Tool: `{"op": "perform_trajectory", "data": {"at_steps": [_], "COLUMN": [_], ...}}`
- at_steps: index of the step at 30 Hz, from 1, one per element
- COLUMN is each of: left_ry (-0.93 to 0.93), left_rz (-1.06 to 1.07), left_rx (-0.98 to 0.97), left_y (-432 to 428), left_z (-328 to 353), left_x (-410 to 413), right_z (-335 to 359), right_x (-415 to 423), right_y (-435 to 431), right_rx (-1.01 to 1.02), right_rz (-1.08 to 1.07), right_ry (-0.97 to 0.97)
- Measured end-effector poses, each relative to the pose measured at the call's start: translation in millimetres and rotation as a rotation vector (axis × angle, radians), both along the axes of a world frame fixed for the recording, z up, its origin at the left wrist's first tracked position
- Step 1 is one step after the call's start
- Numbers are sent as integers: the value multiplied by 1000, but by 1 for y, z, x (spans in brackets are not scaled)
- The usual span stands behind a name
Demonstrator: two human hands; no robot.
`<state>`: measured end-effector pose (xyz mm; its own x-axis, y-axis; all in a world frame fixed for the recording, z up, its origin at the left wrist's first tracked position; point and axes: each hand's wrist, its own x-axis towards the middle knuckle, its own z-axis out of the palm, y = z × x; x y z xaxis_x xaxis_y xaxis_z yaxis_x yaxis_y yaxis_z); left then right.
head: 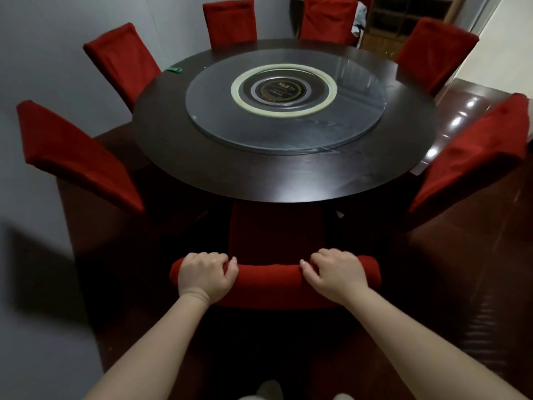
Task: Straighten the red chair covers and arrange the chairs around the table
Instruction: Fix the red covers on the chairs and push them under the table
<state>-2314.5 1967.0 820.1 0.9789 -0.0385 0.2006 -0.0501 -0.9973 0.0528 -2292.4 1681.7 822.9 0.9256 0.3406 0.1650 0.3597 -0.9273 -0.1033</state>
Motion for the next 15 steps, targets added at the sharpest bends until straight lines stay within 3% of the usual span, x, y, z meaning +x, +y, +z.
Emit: {"op": "perform_trajectory", "data": {"at_steps": [5, 10, 15], "left_ry": [77, 127, 94], "left_rz": [-5, -23, -102], "left_rx": [2, -2, 31], "left_y": [-6, -3, 12], "left_z": [0, 3, 5], "left_x": [-11, -18, -7], "right_z": [1, 7, 9], "right_x": [-12, -22, -32], "right_y": [-24, -19, -5], "right_rx": [-100, -85, -95], "right_rz": [-196, -221, -254], "right_ry": [56, 164, 149]}}
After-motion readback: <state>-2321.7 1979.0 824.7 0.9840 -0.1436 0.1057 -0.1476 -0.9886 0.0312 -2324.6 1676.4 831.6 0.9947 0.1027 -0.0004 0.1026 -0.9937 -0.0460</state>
